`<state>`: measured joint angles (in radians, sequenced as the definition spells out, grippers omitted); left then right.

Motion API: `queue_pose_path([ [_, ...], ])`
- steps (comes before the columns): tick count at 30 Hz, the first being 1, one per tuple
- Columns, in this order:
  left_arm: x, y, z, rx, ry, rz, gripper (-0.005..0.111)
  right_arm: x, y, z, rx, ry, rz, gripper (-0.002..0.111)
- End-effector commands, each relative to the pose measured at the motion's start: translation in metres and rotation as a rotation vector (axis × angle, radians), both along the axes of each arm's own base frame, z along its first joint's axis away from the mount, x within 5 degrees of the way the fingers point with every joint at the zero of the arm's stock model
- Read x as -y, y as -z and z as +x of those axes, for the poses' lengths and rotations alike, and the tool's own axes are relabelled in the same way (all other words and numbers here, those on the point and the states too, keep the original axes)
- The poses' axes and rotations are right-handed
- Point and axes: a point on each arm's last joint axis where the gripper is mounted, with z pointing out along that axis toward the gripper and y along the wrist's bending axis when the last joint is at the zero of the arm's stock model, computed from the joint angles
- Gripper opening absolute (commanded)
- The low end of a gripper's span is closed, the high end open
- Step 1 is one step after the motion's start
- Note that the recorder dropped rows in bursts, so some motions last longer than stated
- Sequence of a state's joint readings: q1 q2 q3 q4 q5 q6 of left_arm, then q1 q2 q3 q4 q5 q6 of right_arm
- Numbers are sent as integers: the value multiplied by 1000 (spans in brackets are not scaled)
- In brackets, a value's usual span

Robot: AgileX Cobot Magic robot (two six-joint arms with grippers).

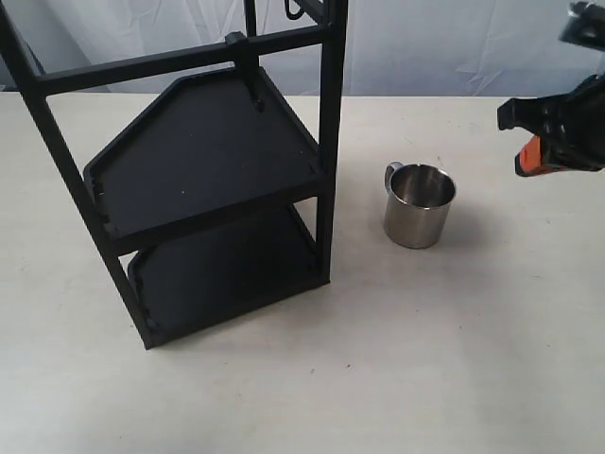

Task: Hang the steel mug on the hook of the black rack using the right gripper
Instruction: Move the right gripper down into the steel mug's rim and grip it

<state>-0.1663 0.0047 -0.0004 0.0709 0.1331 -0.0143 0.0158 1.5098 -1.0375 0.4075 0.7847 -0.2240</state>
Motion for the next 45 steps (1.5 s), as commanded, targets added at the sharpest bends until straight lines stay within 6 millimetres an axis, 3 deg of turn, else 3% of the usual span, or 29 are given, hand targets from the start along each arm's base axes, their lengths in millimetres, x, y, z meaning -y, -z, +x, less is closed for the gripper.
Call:
queue_pose_path([
  [1,0,-1,0,9,5,-3,2,4,28,34,-183,28,-29,6],
  [6,0,-1,0,9,5,-3,2,-3,39,54,-211,61,61,45],
  [9,0,-1,0,9,5,-3,2,-4,43,62,-195,77,79,54],
  [23,0,-1,0,9,5,-3,2,-35,68,102,-177,13,-29,51],
  [30,0,-1,0,9,5,-3,2,-36,92,114,-248,42,-88,34],
  [36,0,-1,0,9,5,-3,2,-40,109,117,-283,25,-50,32],
  [38,0,-1,0,9,5,-3,2,-40,109,117,-281,20,-51,21],
  [40,0,-1,0,9,5,-3,2,-40,107,116,-283,14,-52,-1],
  [45,0,-1,0,9,5,-3,2,-39,92,106,-322,-49,-60,-1],
])
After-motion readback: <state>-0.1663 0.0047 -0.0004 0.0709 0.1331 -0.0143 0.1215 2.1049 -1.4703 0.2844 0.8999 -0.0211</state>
